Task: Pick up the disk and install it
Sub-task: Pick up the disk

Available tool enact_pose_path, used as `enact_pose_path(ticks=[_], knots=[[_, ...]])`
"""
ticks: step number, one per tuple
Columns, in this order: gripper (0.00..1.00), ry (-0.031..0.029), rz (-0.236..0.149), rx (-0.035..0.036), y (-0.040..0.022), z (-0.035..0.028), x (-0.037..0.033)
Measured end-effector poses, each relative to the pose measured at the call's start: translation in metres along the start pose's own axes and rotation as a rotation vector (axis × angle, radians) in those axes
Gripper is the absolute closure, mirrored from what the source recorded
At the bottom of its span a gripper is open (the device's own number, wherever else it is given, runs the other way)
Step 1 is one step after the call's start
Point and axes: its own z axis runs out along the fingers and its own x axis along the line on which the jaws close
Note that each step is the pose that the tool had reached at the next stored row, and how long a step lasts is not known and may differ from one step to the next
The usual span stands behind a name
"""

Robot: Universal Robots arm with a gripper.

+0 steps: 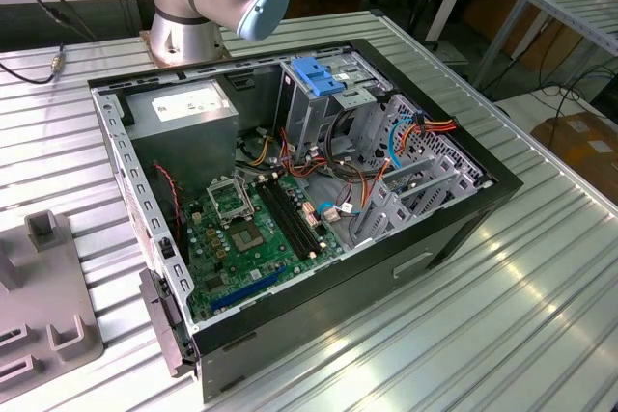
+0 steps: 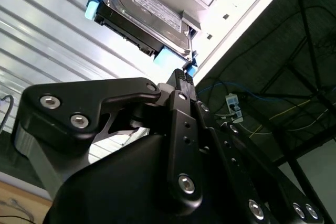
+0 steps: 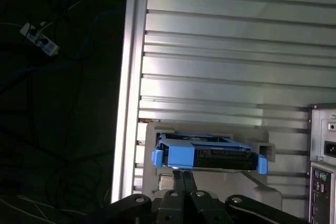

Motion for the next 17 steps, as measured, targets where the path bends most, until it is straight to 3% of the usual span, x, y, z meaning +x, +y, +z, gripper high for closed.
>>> enact_pose_path(ticks=[17], knots=[[0.90, 0.0043, -0.098, -0.0024, -0.0001, 0.0000, 0.0000]])
